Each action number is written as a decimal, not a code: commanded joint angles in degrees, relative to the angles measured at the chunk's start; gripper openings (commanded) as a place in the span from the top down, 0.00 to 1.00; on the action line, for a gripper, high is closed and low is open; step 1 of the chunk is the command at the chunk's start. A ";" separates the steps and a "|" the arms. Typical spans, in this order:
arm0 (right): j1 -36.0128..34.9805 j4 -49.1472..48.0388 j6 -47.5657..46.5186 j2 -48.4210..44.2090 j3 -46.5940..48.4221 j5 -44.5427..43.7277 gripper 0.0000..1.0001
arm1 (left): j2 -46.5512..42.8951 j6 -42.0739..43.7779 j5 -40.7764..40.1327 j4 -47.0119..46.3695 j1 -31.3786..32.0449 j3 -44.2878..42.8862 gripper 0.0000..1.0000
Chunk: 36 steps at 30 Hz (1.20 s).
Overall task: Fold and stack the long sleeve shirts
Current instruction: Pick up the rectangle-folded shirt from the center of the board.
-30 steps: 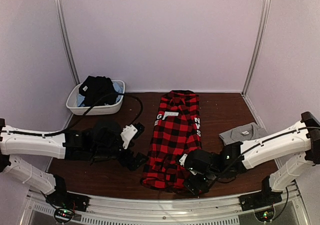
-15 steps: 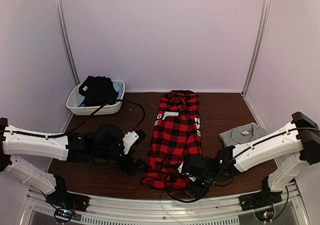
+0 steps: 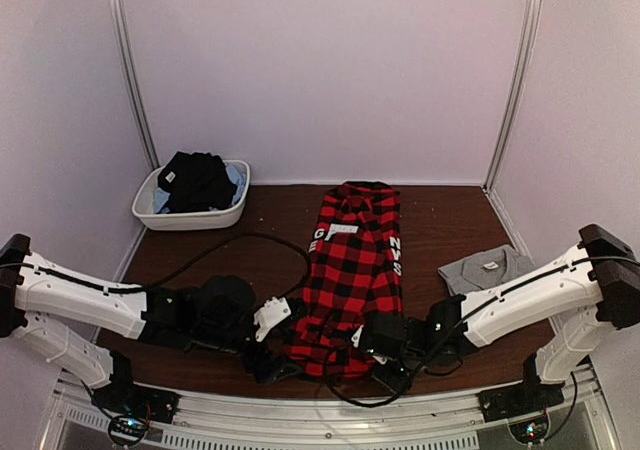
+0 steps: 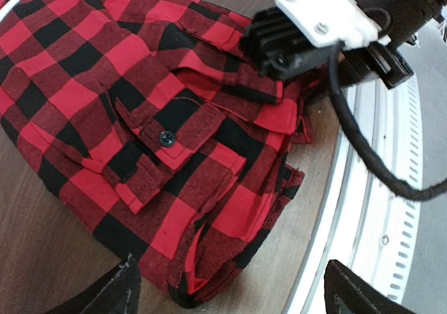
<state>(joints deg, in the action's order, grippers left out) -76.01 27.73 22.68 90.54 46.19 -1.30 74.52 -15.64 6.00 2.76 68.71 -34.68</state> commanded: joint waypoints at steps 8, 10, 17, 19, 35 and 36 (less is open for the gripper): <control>-0.81 0.27 3.45 -5.49 -4.48 4.77 1.00 | 4.99 8.20 -5.04 -9.83 4.84 3.91 0.11; -0.85 0.06 4.08 -7.55 -5.21 5.97 1.00 | 6.16 9.84 -6.09 -10.83 5.24 3.99 0.11; -0.81 -0.61 5.41 -12.79 -6.88 7.68 1.00 | 10.89 16.69 -8.12 -11.81 6.94 2.78 0.08; -0.78 -0.61 5.53 -13.33 -7.07 7.52 1.00 | 11.89 17.99 -7.49 -11.82 7.40 2.37 0.08; -0.55 -1.61 6.38 -14.17 -8.70 7.69 1.00 | 15.59 17.26 -6.94 -9.24 7.50 0.58 0.67; -0.55 -1.74 6.48 -14.36 -8.82 7.70 1.00 | 15.46 17.04 -6.84 -8.94 7.57 0.39 0.72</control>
<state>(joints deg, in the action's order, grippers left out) -76.25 26.70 27.97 77.97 38.57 5.89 89.60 1.74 -1.10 -6.42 76.09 -33.45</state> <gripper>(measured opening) 0.029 0.348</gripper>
